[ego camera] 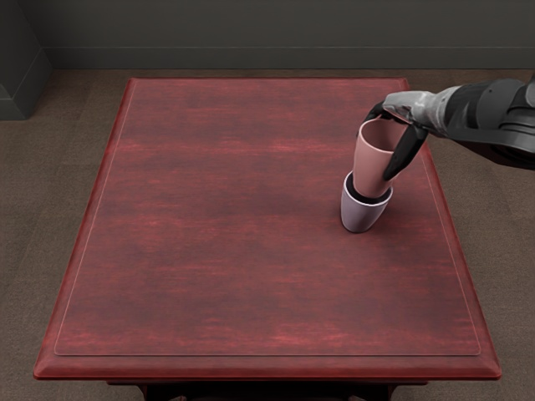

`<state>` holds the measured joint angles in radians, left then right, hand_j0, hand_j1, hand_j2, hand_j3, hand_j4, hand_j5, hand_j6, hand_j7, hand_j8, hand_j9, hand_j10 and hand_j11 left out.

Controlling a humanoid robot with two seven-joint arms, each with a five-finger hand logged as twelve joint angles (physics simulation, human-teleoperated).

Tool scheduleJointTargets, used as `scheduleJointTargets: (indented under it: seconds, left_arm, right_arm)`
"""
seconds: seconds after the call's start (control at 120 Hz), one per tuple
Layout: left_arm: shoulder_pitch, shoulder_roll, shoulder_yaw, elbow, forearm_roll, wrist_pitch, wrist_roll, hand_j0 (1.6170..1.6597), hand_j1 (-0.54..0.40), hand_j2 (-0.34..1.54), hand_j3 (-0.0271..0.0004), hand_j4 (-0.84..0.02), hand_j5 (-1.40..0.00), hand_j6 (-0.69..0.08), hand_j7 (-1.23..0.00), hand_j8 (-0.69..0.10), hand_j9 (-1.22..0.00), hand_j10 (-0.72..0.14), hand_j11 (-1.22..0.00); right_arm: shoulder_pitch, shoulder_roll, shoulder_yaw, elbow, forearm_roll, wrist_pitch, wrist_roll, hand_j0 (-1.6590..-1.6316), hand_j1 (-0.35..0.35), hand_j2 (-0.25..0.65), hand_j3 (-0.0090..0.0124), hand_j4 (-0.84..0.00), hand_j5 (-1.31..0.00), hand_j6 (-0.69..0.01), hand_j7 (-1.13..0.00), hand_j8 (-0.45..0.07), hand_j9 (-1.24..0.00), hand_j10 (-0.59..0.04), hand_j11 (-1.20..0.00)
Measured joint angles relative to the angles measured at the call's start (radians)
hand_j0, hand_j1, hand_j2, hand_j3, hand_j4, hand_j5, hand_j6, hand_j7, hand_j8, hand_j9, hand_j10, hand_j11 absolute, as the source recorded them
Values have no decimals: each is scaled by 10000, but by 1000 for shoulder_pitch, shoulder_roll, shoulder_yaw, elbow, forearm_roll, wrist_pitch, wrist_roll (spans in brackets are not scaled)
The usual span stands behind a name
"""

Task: Pick up cup and place in cup with right hand

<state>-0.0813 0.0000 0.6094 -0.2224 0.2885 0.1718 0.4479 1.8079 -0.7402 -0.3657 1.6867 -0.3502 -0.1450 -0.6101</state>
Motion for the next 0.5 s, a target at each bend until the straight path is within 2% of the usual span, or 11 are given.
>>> scheduleJointTargets:
  seconds: [0.05, 0.083, 0.192, 0.283, 0.5]
  left_arm:
    - [0, 0, 0, 0, 0, 0, 0, 16581, 3490, 0, -1, 0, 0, -1, 0, 0, 0, 0, 0]
    - [0, 0, 0, 0, 0, 0, 0, 16581, 3490, 0, -1, 0, 0, -1, 0, 0, 0, 0, 0]
    - [0, 0, 0, 0, 0, 0, 0, 16581, 3490, 0, 0, 0, 0, 0, 0, 0, 0, 0, 0]
    - [0, 0, 0, 0, 0, 0, 0, 16581, 3490, 0, 0, 0, 0, 0, 0, 0, 0, 0, 0]
    - [0, 0, 0, 0, 0, 0, 0, 16581, 3490, 0, 0, 0, 0, 0, 0, 0, 0, 0, 0]
  right_arm:
    - [-7, 0, 6, -1, -3, 0, 0, -16476, 1429, -255, -1, -2987, -8005, -1880, -7317, -1548, -7878, -3241, -7997]
    - [-12, 1, 9, -4, -5, 1, 0, -16486, 1226, -383, 1, -3025, -7542, -2000, -6921, -1693, -7429, -3245, -7535]
    - [-20, 4, 13, -10, -9, 1, -1, -16525, -250, -297, 0, -2175, -4948, -1576, -4581, -1394, -4881, -2305, -4943]
    - [-22, 7, 15, -13, -11, 0, -1, -16545, -1167, -228, 0, -1610, -3440, -1232, -3204, -1114, -3397, -1692, -3436]
    - [-21, 12, 17, -14, -12, 0, -1, -16568, -2247, -146, 0, -942, -1675, -820, -1591, -774, -1659, -968, -1672]
